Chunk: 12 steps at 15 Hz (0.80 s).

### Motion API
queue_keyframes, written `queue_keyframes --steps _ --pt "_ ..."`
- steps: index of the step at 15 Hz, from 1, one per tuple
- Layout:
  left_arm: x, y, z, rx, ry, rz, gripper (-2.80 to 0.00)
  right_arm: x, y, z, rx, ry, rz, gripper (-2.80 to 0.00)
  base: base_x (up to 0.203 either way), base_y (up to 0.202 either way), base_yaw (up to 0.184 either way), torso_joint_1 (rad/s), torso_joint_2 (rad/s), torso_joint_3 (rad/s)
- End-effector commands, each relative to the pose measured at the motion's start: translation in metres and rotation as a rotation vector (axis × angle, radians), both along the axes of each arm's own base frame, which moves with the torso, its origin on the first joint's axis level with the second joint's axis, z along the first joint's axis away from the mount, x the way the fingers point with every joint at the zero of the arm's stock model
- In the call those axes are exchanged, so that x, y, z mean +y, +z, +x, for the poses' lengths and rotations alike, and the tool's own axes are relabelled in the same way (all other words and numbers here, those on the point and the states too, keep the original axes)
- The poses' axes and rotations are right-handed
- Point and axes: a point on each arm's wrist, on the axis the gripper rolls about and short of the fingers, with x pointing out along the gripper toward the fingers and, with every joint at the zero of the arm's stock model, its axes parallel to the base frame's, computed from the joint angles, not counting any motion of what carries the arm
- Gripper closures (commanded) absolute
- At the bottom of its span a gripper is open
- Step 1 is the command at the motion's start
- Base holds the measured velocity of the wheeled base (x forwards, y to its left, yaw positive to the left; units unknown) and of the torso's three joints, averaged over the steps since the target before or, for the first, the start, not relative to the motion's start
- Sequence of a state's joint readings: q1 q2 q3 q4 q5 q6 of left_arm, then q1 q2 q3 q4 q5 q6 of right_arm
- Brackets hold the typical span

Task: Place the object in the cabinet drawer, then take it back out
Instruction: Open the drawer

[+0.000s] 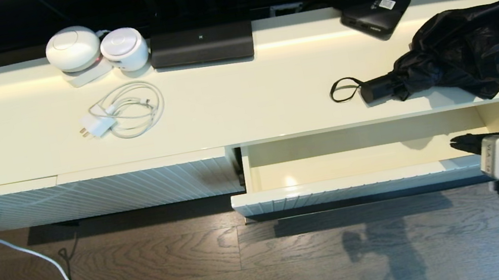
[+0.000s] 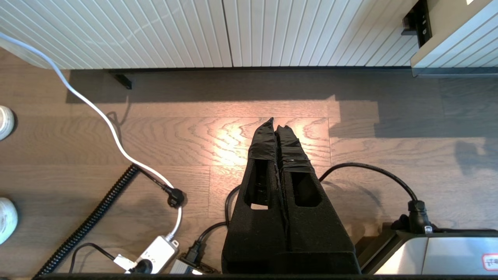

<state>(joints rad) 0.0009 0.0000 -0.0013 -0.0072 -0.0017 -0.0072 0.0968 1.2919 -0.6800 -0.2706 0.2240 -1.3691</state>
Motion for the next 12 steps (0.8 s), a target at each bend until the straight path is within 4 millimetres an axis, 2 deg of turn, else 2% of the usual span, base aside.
queue_keyframes --steps 1,5,12 --pt "0.000 0.000 0.000 -0.001 0.000 0.000 0.00 0.006 -0.016 0.026 0.045 0.014 -0.003 0.00 0.000 0.000 0.000 0.000 0.00 0.000" --pt "0.000 0.000 0.000 0.000 0.000 0.000 0.00 0.017 -0.017 0.051 0.030 0.039 0.012 0.00 0.000 0.000 0.000 0.000 0.00 0.000" --pt "0.000 0.000 0.000 0.000 0.001 0.000 0.00 0.022 -0.020 0.072 0.002 0.048 0.014 0.00 0.000 0.000 0.000 0.000 0.00 0.000"
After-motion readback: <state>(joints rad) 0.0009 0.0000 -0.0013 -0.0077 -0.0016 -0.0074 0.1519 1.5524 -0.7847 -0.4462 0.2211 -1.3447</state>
